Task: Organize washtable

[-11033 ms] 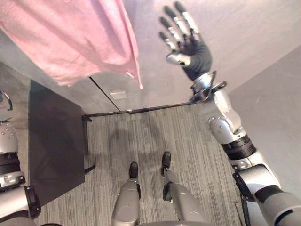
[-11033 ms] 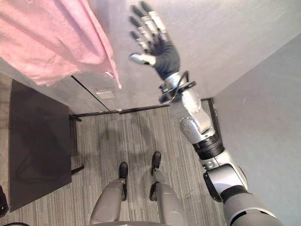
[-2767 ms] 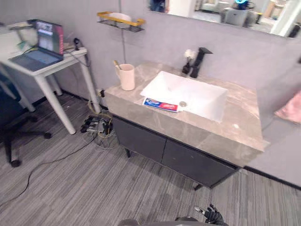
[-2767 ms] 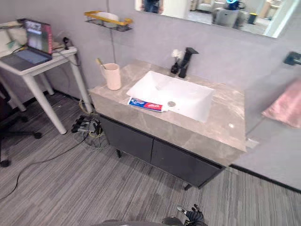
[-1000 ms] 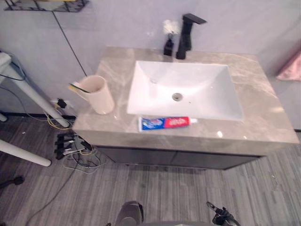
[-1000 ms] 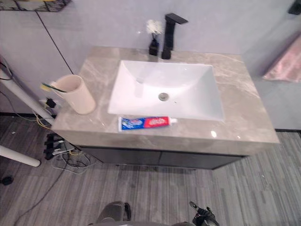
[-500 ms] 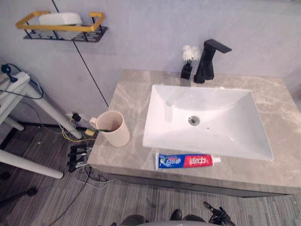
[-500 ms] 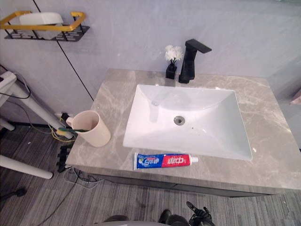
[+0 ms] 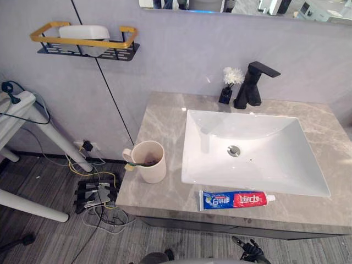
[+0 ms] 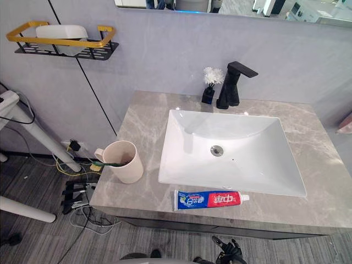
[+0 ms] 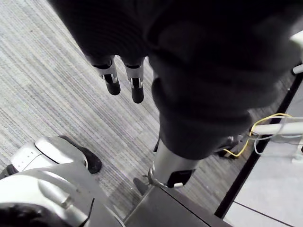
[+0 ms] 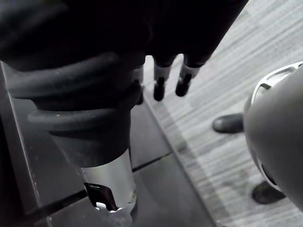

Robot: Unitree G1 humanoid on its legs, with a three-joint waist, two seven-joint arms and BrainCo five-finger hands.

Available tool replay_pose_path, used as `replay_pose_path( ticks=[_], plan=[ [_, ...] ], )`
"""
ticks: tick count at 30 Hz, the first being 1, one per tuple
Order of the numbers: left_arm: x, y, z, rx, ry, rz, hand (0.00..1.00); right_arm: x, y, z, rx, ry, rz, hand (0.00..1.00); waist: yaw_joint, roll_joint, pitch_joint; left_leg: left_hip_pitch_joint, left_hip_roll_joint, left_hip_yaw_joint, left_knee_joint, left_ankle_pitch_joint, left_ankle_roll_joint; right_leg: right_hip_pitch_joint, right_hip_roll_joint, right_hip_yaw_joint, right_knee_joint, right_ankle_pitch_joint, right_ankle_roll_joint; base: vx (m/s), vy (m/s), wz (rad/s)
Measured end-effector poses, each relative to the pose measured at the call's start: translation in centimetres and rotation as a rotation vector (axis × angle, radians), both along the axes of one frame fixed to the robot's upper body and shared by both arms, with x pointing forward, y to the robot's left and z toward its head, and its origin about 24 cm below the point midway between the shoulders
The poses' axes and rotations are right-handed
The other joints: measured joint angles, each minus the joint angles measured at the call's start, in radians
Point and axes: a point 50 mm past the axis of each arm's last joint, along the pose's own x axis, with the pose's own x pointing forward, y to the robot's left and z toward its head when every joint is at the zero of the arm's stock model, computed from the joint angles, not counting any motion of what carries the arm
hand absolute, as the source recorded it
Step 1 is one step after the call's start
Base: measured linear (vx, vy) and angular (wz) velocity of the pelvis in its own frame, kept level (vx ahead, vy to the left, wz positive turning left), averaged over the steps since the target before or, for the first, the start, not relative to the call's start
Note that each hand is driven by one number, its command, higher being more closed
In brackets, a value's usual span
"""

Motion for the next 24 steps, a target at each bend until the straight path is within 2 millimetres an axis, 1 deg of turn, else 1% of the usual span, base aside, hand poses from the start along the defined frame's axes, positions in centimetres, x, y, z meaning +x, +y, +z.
replay_pose_path(
  ticks=[3,6,11,12,19,22,24],
  plan=[
    [0.2,0.0,0.0,0.003,0.001,-0.046,0.00,-0.5,0.0,-0.1,0.000,0.013,0.000,0.00,-0.002,0.003,-0.002,0.024,0.001,0.008,-0.045,0.018,-0.001,0.009,0.009,0.016,-0.017,0.010,0.002,-0.09,-0.002,-0.16],
    [0.1,0.0,0.0,0.005,0.009,-0.072,0.00,-1.4,-0.2,-0.3,0.002,0.043,-0.002,0.00,0.000,0.005,-0.016,0.038,0.006,0.032,-0.090,0.034,-0.006,-0.008,0.018,0.043,-0.029,0.022,-0.002,-0.04,-0.007,-0.26],
    [0.3,-0.1,0.0,0.004,0.016,-0.124,0.00,-1.8,-0.2,-0.3,0.003,0.054,-0.008,0.00,-0.002,0.009,-0.022,0.056,0.011,0.083,-0.099,0.036,-0.006,-0.007,0.038,0.094,-0.063,0.046,-0.007,0.02,-0.010,-0.30],
    [0.3,0.0,0.0,0.001,0.015,-0.145,0.00,-2.3,-0.1,-0.5,0.016,0.073,-0.025,0.00,0.000,0.005,-0.027,0.083,0.004,0.095,-0.116,0.035,-0.005,0.012,0.039,0.114,-0.091,0.060,0.000,0.00,-0.010,-0.11],
    [0.3,0.1,0.0,0.002,0.016,-0.145,0.00,-2.2,-0.2,-0.5,0.016,0.070,-0.028,0.00,0.002,0.001,-0.030,0.079,0.004,0.091,-0.116,0.035,-0.005,0.010,0.038,0.109,-0.093,0.060,0.000,0.00,0.000,0.01],
    [0.3,0.2,0.0,0.004,0.016,-0.141,0.00,-2.5,-0.6,-0.5,0.021,0.068,-0.086,0.00,0.002,-0.002,-0.031,0.072,0.002,0.080,-0.116,0.035,-0.005,0.009,0.036,0.098,-0.099,0.063,0.004,0.00,0.000,0.10],
    [0.5,0.4,0.0,0.006,0.015,-0.111,0.00,-3.2,-0.8,-0.7,0.046,0.079,-0.184,0.00,0.006,-0.013,-0.037,0.065,-0.001,0.072,-0.116,0.035,-0.005,0.011,0.033,0.090,-0.110,0.066,0.008,-0.01,-0.007,0.11]
  ],
)
